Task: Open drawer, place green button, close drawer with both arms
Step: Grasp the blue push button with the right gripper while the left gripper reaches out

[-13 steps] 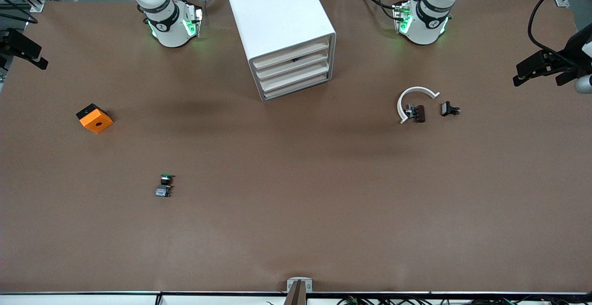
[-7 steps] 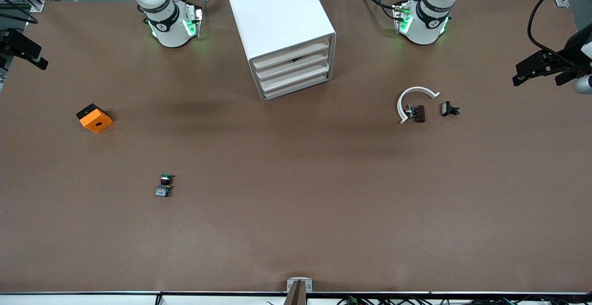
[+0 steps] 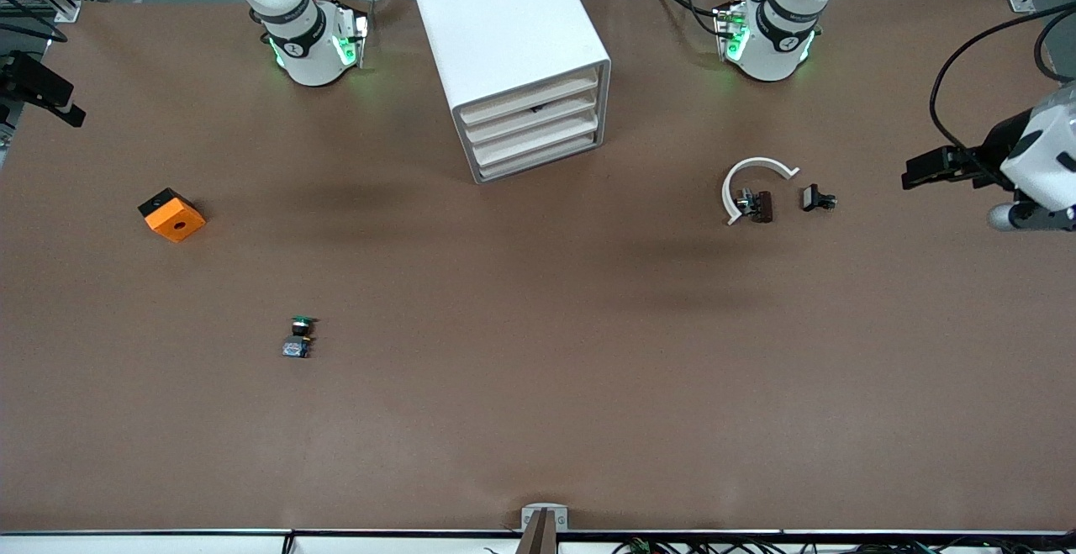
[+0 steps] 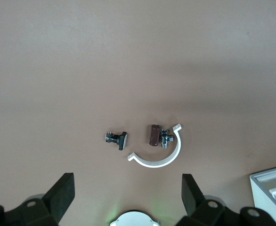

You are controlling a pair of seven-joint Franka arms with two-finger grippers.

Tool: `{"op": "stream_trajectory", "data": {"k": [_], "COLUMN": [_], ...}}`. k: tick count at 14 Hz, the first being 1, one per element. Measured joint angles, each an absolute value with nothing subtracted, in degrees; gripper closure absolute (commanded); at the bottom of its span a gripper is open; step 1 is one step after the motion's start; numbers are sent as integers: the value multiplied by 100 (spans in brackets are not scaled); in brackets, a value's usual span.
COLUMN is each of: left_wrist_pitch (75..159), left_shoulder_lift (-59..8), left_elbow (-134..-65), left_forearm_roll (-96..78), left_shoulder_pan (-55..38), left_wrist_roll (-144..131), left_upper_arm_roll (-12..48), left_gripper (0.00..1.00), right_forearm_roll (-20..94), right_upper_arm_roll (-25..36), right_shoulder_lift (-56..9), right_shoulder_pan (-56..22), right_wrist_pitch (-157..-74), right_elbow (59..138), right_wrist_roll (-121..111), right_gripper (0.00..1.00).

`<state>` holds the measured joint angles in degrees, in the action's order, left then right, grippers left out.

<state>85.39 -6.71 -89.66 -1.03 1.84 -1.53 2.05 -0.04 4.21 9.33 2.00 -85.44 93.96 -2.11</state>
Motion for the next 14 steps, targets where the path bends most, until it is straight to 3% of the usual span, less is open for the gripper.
{"op": "stream_trajectory", "data": {"k": [6, 11, 14], "left_wrist_pitch": [9995, 10781, 10987], "left_shoulder_lift": [-869, -1514, -1877], "left_elbow": [-10091, -10218, -10191], "left_forearm_roll": [-105, -104, -104], "left_shoulder_pan": [141, -299, -697], "left_wrist_roll": [-713, -2087, -2932], "left_upper_arm_roll": [259, 454, 466], "left_gripper": [0, 0, 0], "right_forearm_roll": [-4, -4, -5], "right_upper_arm_roll": [403, 416, 422], "right_shoulder_lift": [306, -735, -988], "right_shoulder_pan": [158, 163, 161], "right_wrist_pitch": [-8604, -8944, -9241], "right_elbow": [9345, 9171, 9021], "right_wrist_roll": [-215, -286, -308], "right_gripper": [0, 0, 0]}}
